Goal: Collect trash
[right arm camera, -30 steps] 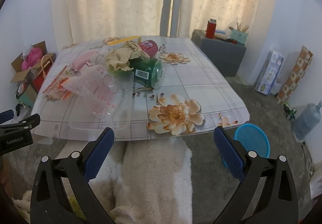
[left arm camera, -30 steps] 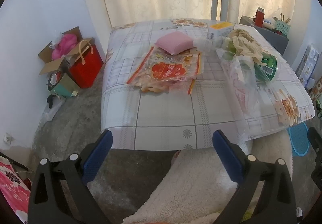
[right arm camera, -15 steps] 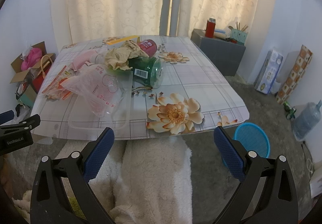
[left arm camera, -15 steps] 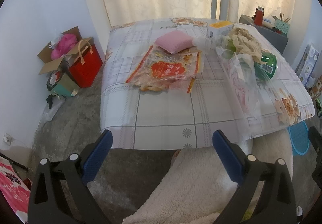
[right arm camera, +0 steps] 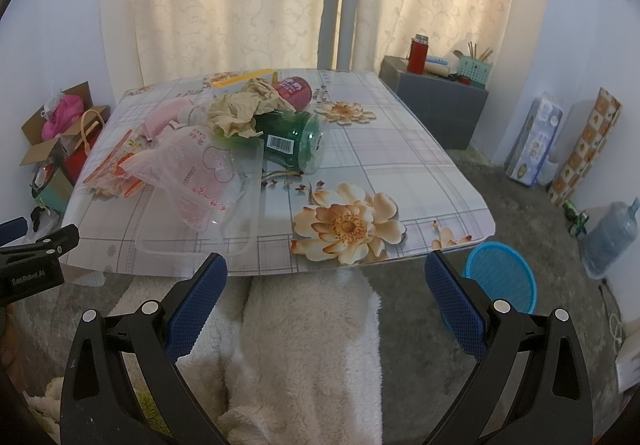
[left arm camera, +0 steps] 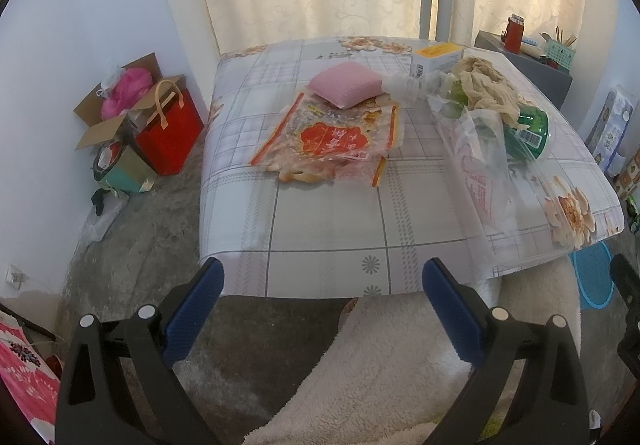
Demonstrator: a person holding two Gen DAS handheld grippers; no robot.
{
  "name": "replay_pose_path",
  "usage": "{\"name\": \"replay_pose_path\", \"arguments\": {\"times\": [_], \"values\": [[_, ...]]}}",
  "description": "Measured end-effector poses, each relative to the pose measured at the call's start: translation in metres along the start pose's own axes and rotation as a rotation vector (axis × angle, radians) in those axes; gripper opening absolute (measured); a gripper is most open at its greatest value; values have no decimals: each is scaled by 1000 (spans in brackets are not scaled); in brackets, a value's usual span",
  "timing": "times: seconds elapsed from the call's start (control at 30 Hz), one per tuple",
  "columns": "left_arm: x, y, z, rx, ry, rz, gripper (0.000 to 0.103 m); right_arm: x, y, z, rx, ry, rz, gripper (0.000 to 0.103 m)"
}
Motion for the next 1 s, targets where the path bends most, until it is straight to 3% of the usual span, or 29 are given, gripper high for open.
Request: {"name": "replay_pose_path", "arguments": {"times": [1.0], "values": [[3,-4,6,-9,10,7,97,3,-1,-2,-4,-8,1,95]]}}
Point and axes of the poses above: each gripper's, at about its wrist camera, not at the fingertips, and y roughly against the way its jaws point, z to its left, x to its underside, the point moved 6 cm from there along -y, roughly the way its jaws point, and after that the axes turned 6 degrees about y, right-handed, at the moved point
